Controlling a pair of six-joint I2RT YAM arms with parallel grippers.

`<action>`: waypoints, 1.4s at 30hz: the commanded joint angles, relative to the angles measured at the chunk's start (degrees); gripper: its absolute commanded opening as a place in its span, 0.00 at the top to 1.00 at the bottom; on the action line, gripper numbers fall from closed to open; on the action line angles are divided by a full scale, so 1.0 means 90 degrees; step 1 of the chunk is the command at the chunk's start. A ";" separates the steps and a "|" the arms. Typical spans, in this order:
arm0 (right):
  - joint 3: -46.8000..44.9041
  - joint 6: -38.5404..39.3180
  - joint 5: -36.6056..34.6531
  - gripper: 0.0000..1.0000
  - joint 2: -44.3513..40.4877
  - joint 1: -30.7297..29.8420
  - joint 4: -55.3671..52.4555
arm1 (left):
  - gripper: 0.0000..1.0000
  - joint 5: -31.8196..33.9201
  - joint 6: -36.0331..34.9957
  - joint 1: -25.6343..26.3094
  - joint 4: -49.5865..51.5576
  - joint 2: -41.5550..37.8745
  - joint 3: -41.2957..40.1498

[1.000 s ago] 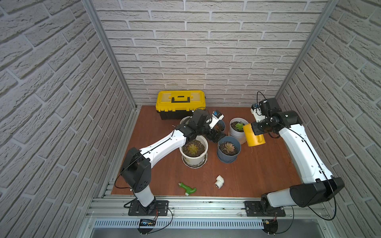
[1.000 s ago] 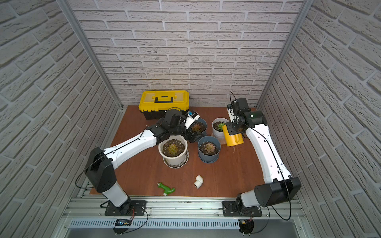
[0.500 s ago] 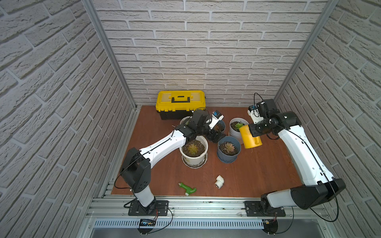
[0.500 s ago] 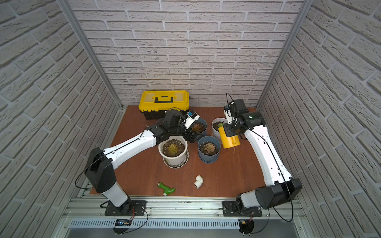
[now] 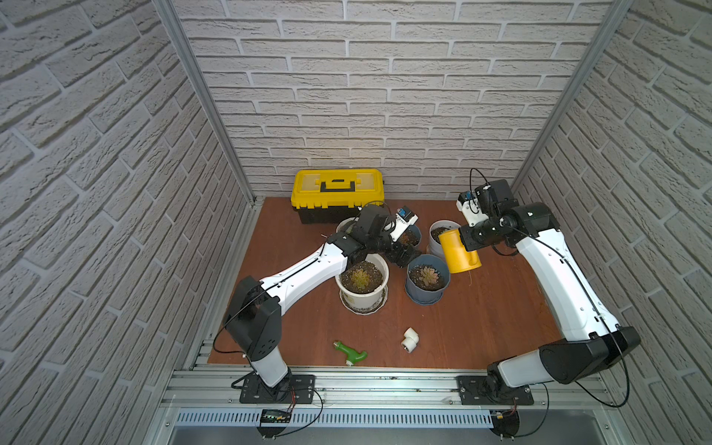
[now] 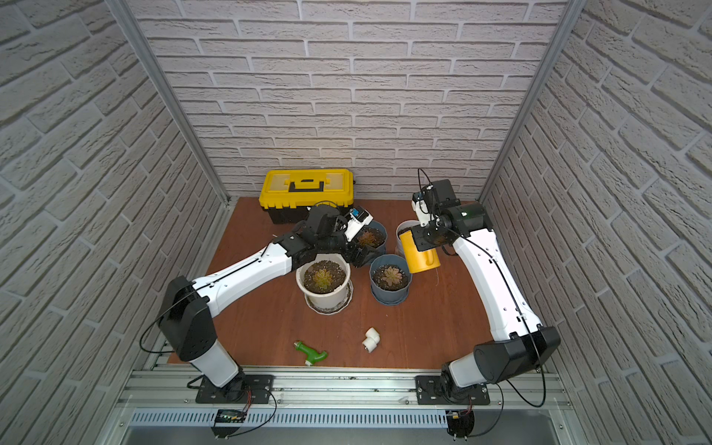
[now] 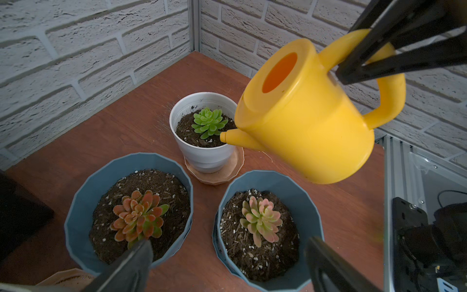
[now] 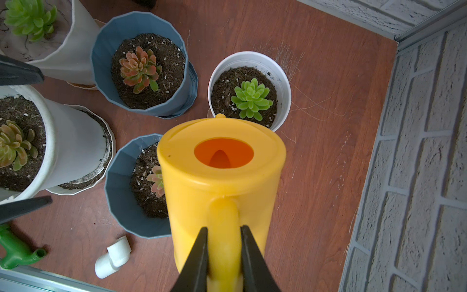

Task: Water the succulent around the soil edge
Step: Water the soil of the potted plant with water.

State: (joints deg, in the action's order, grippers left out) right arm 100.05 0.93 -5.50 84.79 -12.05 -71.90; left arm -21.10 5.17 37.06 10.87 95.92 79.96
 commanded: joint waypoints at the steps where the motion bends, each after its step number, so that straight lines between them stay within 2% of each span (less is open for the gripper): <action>1: 0.0302 0.0015 -0.0014 0.98 0.0110 -0.0047 0.0122 | 0.02 0.0040 -0.0112 0.0033 -0.0130 -0.0218 -0.0086; 18: 0.1033 0.0149 -0.0047 0.98 0.0941 -0.0040 0.0147 | 0.02 0.0128 -0.0242 0.0004 -0.0050 -0.0207 -0.0066; 34: 0.2595 0.0280 -0.0379 0.98 0.2191 0.0058 -0.0263 | 0.02 0.0111 -0.0238 -0.0094 -0.0050 -0.0069 -0.0057; 42: 0.2637 0.0360 -0.0601 0.97 0.2285 0.0205 -0.0282 | 0.02 0.0059 -0.0208 -0.0172 -0.0066 0.0007 -0.0038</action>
State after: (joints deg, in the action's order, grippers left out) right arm 122.04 3.51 -9.26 105.65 -10.96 -74.70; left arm -20.05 3.64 36.14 11.16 95.92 79.96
